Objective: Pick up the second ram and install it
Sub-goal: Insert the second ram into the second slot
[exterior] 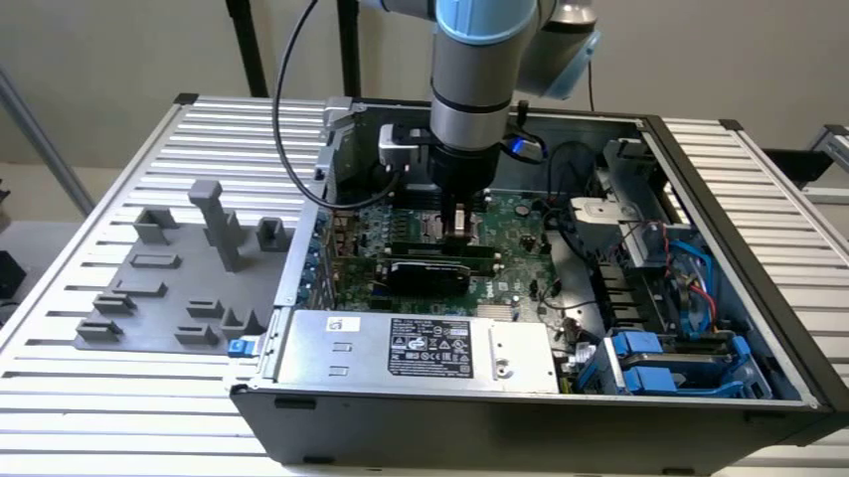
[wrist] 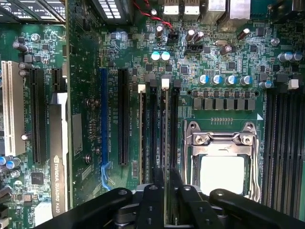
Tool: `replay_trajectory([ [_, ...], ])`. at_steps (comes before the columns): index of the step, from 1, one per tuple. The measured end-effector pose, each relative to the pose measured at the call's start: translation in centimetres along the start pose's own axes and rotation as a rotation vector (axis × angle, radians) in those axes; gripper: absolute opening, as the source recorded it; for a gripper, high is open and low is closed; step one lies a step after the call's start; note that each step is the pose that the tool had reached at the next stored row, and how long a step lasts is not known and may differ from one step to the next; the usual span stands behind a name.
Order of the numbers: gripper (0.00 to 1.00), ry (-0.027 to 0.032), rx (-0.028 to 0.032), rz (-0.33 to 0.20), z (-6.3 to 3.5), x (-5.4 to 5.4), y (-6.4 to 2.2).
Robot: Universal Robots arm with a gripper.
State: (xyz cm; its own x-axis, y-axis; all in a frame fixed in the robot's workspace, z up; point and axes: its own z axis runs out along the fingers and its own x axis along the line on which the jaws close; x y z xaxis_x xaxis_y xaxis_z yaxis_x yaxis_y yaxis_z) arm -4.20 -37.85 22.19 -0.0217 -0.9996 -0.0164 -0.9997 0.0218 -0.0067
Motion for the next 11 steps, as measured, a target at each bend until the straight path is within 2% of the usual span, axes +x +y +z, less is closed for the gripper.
replay_trajectory([
  [3,1.0,-0.0001,0.0001,0.0,-0.18,0.0,0.0],
  [7,1.0,0.0001,0.0,0.0,-1.07,0.0,0.02],
  [11,1.0,0.0001,-0.001,0.0,-1.53,0.0,0.13],
])
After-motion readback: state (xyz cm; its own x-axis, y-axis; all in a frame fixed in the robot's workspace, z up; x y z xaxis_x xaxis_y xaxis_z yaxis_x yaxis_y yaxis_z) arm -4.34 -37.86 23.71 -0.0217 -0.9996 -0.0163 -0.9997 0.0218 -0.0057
